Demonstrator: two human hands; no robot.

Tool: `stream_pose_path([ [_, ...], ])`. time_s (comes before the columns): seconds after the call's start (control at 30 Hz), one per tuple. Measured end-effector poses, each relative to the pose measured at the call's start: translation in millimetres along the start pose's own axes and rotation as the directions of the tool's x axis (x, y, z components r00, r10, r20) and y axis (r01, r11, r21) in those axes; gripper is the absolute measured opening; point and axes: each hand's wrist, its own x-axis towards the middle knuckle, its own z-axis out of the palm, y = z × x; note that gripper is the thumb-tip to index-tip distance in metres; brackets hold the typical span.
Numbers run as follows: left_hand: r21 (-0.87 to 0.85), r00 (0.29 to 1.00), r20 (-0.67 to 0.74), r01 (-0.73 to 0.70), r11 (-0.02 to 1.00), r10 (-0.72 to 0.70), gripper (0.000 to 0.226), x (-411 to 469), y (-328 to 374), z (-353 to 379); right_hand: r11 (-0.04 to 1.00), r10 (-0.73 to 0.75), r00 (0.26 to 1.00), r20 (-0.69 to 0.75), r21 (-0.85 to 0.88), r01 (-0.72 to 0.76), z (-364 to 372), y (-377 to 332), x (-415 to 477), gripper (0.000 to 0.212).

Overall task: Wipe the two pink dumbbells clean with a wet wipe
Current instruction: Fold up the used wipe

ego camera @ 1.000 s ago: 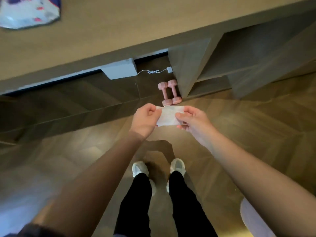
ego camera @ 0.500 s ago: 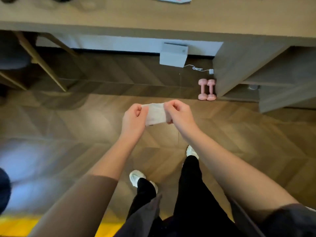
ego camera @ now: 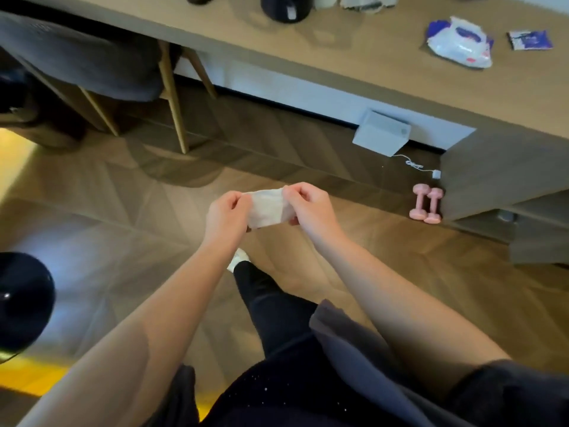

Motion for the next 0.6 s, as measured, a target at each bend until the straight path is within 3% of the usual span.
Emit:
stream_pose_path([
  [0.43,-0.062,0.999,-0.017,0.050,0.997,-0.052,0.021,173,35,-222,0.995,0.081,0.995,0.057,-0.055,-0.078,246,-107,115,0.020],
  [0.6,-0.044,0.999,0.010,0.036,0.998,-0.036,0.020,229,37,-303,0.995,0.088,0.996,0.008,-0.044,-0.087,339,-127,141,0.018],
])
